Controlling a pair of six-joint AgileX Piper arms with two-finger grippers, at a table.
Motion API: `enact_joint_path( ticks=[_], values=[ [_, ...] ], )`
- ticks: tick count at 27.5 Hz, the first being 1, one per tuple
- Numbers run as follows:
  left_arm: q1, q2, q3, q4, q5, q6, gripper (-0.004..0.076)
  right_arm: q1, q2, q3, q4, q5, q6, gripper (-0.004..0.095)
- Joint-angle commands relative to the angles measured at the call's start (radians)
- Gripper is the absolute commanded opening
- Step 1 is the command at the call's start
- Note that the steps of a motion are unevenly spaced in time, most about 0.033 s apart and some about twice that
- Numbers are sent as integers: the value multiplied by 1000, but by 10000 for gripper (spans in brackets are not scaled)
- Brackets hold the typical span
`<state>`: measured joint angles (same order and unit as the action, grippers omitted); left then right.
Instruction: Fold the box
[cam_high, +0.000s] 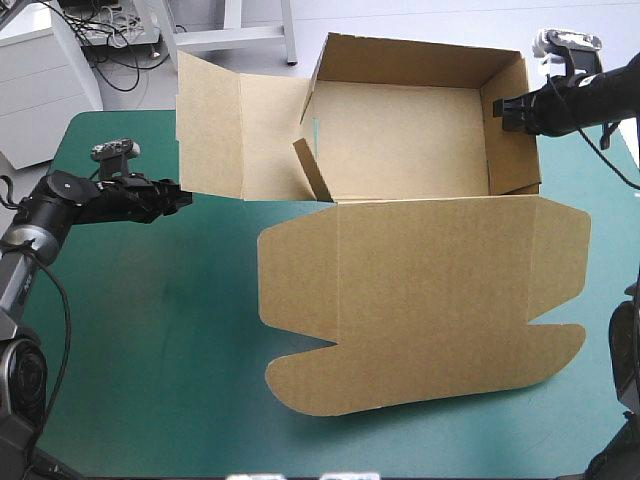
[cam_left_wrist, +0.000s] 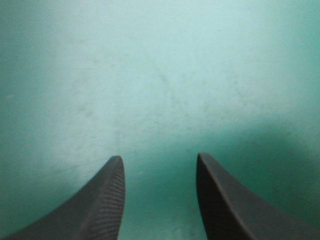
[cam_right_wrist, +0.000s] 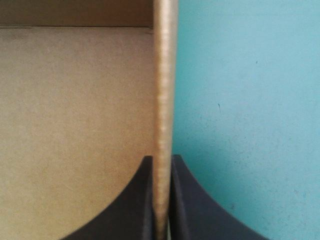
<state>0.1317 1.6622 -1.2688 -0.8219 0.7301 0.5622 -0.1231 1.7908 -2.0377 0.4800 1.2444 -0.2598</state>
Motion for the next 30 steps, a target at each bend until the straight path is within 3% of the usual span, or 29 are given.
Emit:
enact_joint_path(
  ticks=[1,6,16,22,30],
  values=[
    [4,-8,-26,-304,38,144,326,-4,-51,-32,69,1,1,-18],
    [-19,38,-28,-552,136,264,325,-2,-47,-32,72,1,1,-18],
    [-163,59,-28,-809,147,402,312,-2,-41,-32,75,-16,1,-18],
    [-190,59,-47,-964,234,453,305,5,-9,-32,63,-13,1,-18],
    [-234,59,-135,-968,315,434,305,7,60,-32,51,-24,1,-18]
  ],
)
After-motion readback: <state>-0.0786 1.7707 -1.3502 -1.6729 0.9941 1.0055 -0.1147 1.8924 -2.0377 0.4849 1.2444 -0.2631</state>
